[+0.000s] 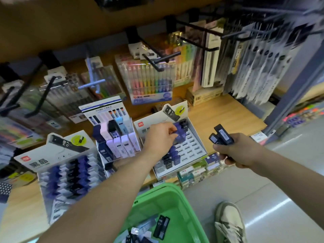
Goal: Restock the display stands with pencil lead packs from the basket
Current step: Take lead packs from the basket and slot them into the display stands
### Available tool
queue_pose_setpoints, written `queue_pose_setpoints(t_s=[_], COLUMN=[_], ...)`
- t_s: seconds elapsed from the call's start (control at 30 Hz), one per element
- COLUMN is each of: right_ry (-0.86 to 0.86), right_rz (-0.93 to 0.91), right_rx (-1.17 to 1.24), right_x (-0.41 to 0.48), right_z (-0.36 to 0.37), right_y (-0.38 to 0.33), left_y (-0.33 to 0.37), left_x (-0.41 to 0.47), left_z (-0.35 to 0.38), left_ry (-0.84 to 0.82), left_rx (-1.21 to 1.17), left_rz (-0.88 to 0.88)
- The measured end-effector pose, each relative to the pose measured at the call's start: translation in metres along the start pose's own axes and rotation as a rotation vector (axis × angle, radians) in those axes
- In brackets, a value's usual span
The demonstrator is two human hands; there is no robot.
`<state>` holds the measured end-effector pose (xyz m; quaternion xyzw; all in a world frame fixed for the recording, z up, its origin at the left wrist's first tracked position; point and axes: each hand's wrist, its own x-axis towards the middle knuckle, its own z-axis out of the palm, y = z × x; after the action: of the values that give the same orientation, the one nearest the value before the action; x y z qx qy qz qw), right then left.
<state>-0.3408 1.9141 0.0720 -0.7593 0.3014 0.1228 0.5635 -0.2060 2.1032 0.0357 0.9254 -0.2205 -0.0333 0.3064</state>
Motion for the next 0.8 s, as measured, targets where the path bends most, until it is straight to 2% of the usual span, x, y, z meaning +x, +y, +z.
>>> queue_pose_setpoints(t_s=[0.3,0.47,0.67,0.7,0.73,0.77,0.8], right_ry=[0.023,-0.012,-0.116,-0.130,-0.143,-0.157,-0.169], right_rz=[0.038,0.079,0.089,0.094,0.096,0.095,0.093], right_rx=[0.027,0.109,0.307,0.340,0.360,0.370,0.379], right_x=[0.005,0.006,0.000,-0.001,-0.002,-0.003,-0.003], right_z=[-0.002,-0.003,-0.005,-0.006,-0.006,-0.006,-0.005], right_y=[0.004,0.001,-0.001,-0.002,-0.003,-0.005,-0.006], left_y=[0.011,0.014,0.017,0.021,0.028,0.036,0.045], left_x=[0.004,0.007,0.007,0.006,0.002,-0.002,-0.008], left_z=[0.016,0.024,0.026,0.024,0.020,0.016,0.011], left_ry=[-0.100,-0.089,-0.107,-0.090,-0.070,-0.077,-0.129], left_rx=[0.111,0.126,0.398,0.377,0.255,0.030,-0.293], left_rz=[0.077,0.099,0.232,0.217,0.163,0.061,-0.060])
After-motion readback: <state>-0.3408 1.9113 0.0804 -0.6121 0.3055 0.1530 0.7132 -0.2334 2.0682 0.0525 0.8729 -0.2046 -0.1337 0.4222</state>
